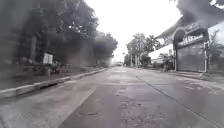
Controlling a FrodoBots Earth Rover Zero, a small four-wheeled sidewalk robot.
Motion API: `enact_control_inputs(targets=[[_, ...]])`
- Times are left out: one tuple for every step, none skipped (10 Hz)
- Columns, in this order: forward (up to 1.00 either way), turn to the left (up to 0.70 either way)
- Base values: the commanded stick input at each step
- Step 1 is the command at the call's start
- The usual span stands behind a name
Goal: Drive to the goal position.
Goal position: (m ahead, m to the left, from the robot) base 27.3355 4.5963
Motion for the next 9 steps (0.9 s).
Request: enact_control_inputs(targets=[[0.70, 0.00], [0.70, 0.00], [0.70, 0.00], [0.70, 0.00], [0.70, 0.00], [0.70, 0.00], [0.70, 0.00], [0.70, 0.00], [0.70, 0.00]])
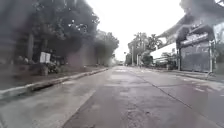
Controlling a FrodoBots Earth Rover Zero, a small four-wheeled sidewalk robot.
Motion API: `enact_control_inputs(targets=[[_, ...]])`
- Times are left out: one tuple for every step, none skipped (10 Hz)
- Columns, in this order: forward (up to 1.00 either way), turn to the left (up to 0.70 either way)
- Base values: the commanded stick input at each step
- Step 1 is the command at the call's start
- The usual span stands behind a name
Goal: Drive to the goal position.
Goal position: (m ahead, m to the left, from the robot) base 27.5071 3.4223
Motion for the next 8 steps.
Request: enact_control_inputs(targets=[[0.70, 0.00], [0.70, 0.00], [0.70, 0.00], [0.70, 0.00], [0.70, 0.00], [0.70, 0.00], [0.70, 0.00], [0.70, 0.00]])
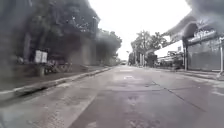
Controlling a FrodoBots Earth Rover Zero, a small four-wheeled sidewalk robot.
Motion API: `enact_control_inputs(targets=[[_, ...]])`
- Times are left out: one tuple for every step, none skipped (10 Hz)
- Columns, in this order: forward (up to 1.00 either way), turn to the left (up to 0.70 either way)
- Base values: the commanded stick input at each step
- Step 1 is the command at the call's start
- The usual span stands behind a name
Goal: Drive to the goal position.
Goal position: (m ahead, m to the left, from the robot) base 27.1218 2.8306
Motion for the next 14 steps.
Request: enact_control_inputs(targets=[[0.70, 0.00], [0.70, 0.00], [0.70, 0.00], [0.70, 0.00], [0.70, 0.00], [0.70, 0.00], [0.70, 0.00], [0.70, -0.06], [0.70, -0.35], [0.70, -0.35], [0.70, -0.35], [0.70, -0.35], [0.70, -0.35], [0.70, -0.35]])
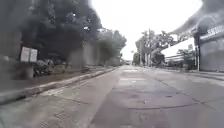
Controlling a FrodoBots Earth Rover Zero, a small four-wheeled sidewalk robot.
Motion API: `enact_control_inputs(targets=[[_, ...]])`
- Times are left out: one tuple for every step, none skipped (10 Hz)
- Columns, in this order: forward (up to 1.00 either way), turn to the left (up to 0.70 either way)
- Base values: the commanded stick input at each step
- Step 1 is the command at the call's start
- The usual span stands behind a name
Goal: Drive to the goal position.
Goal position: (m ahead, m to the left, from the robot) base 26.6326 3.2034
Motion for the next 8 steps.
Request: enact_control_inputs(targets=[[0.70, -0.23], [0.70, 0.00], [0.70, 0.00], [0.70, 0.00], [0.70, -0.18], [0.70, -0.35], [0.70, -0.35], [0.70, -0.35]])
